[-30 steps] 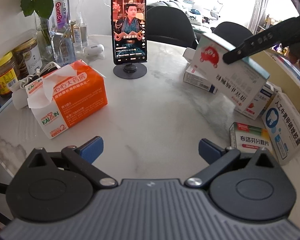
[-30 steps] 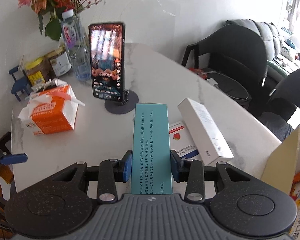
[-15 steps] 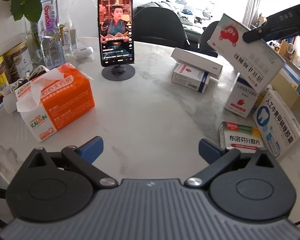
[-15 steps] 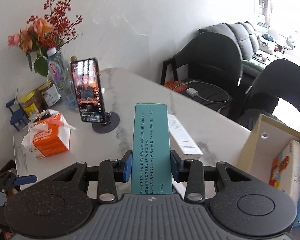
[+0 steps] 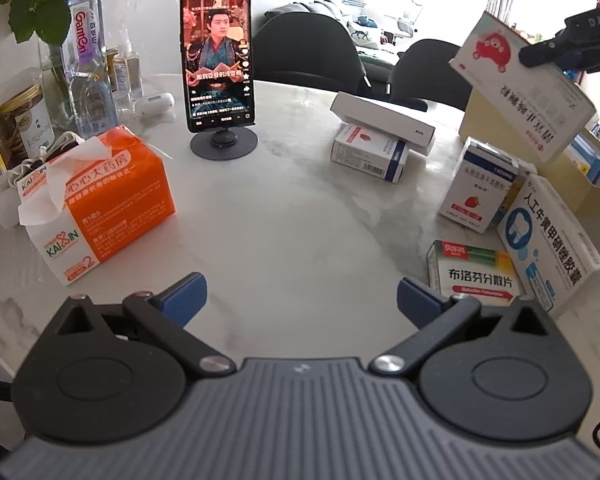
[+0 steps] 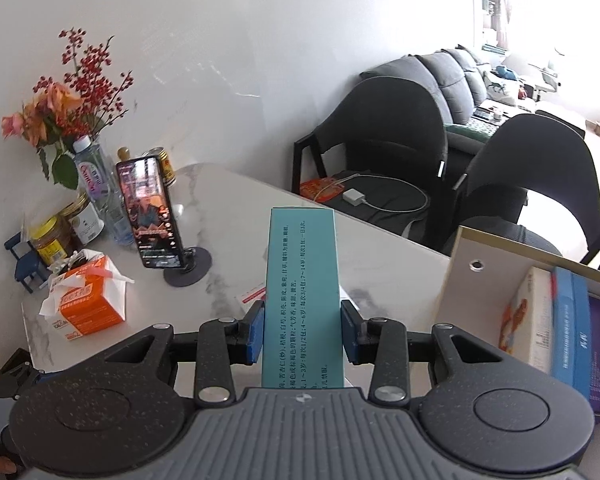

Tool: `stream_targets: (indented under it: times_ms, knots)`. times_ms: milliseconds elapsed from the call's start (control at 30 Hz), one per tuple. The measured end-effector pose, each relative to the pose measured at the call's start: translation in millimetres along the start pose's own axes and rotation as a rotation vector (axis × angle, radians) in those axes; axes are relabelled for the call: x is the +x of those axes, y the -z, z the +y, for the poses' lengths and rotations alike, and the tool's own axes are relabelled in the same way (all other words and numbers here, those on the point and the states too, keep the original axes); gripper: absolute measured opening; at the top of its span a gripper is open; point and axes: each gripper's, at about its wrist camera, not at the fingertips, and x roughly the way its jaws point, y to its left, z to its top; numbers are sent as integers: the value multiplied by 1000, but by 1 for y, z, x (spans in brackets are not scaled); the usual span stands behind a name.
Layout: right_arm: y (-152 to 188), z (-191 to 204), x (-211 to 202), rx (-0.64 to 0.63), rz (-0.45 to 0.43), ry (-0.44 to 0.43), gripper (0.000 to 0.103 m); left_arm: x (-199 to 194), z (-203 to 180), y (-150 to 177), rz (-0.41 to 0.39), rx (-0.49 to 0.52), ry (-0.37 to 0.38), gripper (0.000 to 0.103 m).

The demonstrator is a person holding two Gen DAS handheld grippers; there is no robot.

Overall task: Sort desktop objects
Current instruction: 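Carry the teal box with the right gripper over the beige box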

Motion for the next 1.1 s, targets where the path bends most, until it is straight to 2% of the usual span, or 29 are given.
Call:
stream_targets:
  times_ms: [200, 633, 1100]
  knots:
    - [3, -19, -5, 41, -11, 27, 41, 3, -3, -1, 4, 4, 6, 103]
    - [3, -52, -17, 155, -48, -28, 41, 12, -6, -1, 23, 9, 8, 103]
    - [8, -95, -33, 226, -82, 22, 41, 21, -6, 0, 39, 5, 3, 103]
